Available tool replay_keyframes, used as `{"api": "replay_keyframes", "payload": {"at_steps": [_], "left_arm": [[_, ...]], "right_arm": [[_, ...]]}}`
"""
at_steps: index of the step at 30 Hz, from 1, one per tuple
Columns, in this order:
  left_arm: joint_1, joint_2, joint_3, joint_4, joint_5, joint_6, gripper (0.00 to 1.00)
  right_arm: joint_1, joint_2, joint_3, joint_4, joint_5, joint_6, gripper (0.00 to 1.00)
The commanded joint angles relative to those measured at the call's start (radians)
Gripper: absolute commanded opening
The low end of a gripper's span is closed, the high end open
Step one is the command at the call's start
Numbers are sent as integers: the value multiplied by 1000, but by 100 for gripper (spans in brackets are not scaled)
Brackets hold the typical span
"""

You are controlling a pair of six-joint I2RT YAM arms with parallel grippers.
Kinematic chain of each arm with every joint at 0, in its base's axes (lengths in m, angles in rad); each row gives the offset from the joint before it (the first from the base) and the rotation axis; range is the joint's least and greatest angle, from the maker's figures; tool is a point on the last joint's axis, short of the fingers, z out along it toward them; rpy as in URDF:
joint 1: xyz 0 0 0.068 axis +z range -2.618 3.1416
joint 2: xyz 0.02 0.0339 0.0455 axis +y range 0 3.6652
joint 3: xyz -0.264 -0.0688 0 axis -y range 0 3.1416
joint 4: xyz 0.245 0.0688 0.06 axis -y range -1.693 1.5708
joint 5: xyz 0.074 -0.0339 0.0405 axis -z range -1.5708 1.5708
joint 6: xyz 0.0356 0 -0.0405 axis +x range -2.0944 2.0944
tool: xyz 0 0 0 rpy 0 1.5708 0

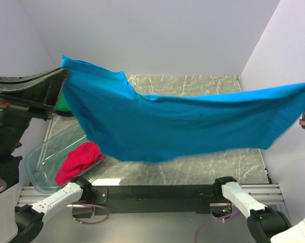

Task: Fold and stack the t-shirts
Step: Flatten the tshirt out

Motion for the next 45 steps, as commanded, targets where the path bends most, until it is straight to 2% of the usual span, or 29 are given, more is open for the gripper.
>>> {"api": "replay_keyframes", "payload": {"at_steps": [1, 6, 10, 14, 17, 20, 21, 22, 23, 24, 25, 26, 27, 30, 33, 37, 45], "left_arm": [[3, 51, 28, 48, 35, -29, 1], [3, 137, -56, 94, -12, 12, 1], [5, 288, -145, 146, -57, 72, 1], [14, 446, -230, 217, -84, 103, 1], [46, 584, -280, 255, -132, 109, 1], [103, 738, -299, 332, -196, 100, 1], [111, 825, -288, 344, -213, 94, 1], [117, 869, -243, 337, -238, 83, 10], [123, 916, -213, 331, -306, 72, 25], [123, 996, -180, 303, -357, 63, 52], [125, 1034, -102, 283, -392, 57, 65], [123, 1066, -60, 266, -428, 38, 72], [123, 1103, -25, 214, -469, 29, 81], [108, 1076, -4, 229, -502, 28, 99], [88, 996, -99, 254, -470, 21, 99], [62, 910, -250, 294, -356, -60, 99], [49, 927, -472, 318, -201, -163, 99]], "right_arm": [[-6, 19, -47, -20, -3, 14, 0], [-6, 52, -253, 64, 78, 7, 0], [-9, 125, -393, 126, 158, -10, 0], [-37, 203, -547, 210, 166, 3, 0], [-92, 316, -634, 261, 118, 26, 0], [-138, 492, -685, 333, 65, 45, 0], [-140, 599, -677, 357, 62, 54, 0], [-169, 655, -667, 371, 57, 59, 0], [-177, 763, -650, 382, 33, 63, 0], [-181, 815, -591, 381, 25, 77, 10], [-192, 859, -561, 381, 17, 85, 26], [-197, 914, -520, 387, -6, 91, 36], [-201, 925, -507, 390, -44, 101, 42], [-204, 887, -535, 430, -52, 96, 58], [-204, 792, -636, 479, -44, 88, 65], [-204, 714, -751, 488, -70, 82, 65], [-203, 726, -943, 483, -211, 86, 62]]}}
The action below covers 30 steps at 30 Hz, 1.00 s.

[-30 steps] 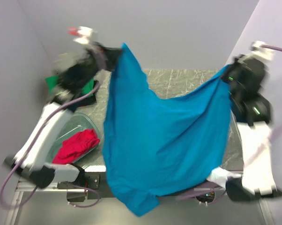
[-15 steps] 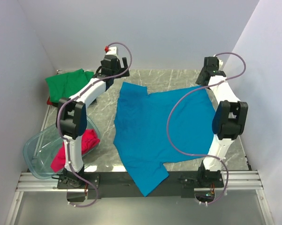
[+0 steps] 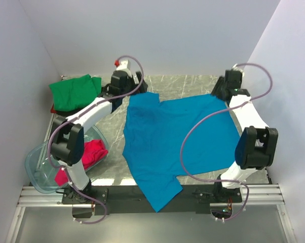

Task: Fold and stack the t-shirts
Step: Flatten the tshirt out

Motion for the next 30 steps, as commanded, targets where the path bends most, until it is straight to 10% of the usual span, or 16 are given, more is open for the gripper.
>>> {"api": "replay_keyframes", "payload": {"at_steps": [1, 30], "left_arm": [[0, 47, -73, 18, 102, -65, 99], [101, 473, 180, -86, 340, -170, 99]], "right_arm": [[-1, 31, -85, 8, -97, 2, 62], [169, 372, 76, -61, -246, 47, 56]]}}
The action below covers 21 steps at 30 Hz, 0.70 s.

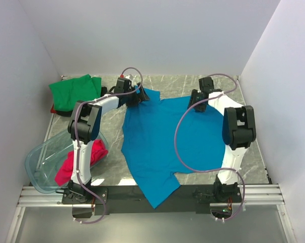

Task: Fold and stack the t-shirts
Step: Flatten the tshirt out

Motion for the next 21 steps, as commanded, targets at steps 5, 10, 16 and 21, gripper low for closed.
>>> {"api": "replay_keyframes", "payload": {"at_steps": [5, 10, 16, 21], "left_arm": [[20, 94, 129, -51, 23, 6, 99], [54, 106, 161, -54, 43, 3, 99], [89, 134, 216, -79, 66, 12, 98], [113, 156, 246, -85, 81, 12, 99]], "right_arm": [[52, 117, 167, -72, 8, 22, 55], [69, 214, 293, -135, 14, 24, 51], [89, 291, 416, -181, 14, 30, 50], [132, 372, 557, -262, 31, 27, 50]]}}
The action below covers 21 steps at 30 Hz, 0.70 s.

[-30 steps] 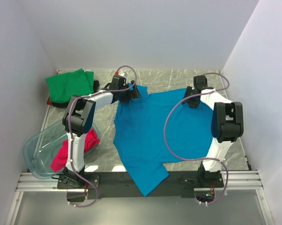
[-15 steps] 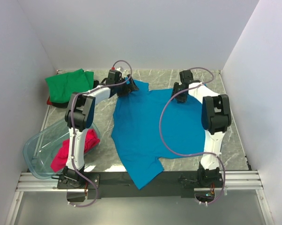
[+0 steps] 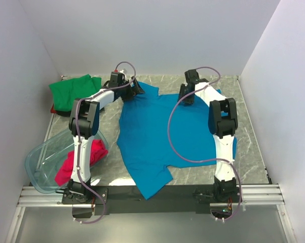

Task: Fold and stack the t-shirts
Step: Flatten the tshirt out

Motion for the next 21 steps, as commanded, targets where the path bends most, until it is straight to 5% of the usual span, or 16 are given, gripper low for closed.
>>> {"api": "replay_keyframes", "payload": {"at_steps": [1, 12, 21], "left_arm": [[34, 33, 46, -24, 7, 8, 99], [60, 70, 161, -21, 21, 55, 98], [-53, -358, -10, 62, -258, 213, 99]], "right_arm": [[43, 54, 123, -87, 23, 5, 50], [73, 160, 309, -121, -26, 21, 51], [75, -98, 168, 99, -117, -31, 61]]}}
